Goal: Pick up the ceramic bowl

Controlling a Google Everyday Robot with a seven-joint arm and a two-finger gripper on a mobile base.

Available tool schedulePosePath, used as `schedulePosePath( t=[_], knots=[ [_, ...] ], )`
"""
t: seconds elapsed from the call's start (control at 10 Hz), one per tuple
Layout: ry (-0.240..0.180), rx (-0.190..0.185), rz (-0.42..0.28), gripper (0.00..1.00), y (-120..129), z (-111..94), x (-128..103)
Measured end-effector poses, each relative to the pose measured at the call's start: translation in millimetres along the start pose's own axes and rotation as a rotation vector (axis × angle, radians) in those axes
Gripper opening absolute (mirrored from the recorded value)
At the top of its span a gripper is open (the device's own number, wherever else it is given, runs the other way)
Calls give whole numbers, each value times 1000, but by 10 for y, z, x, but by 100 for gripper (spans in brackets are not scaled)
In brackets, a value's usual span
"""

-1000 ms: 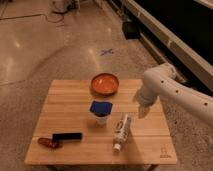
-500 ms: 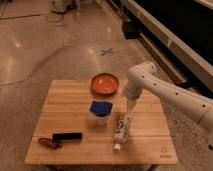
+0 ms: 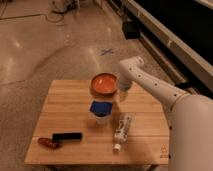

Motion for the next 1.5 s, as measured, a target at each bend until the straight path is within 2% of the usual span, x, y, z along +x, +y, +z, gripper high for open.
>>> schedulePosePath(
  t=[0.1,0.3,1.0,1.1,1.5],
  knots=[
    [-10,22,-8,65,-185,-6,-35],
    [-17,38,-28,65,-376,33,-116],
    [14,-9,-48,64,-363,577,-85],
    [19,-16,-58,58,-356,626,-111],
    [27,-35,-94,18,-316,706,-202]
  ],
)
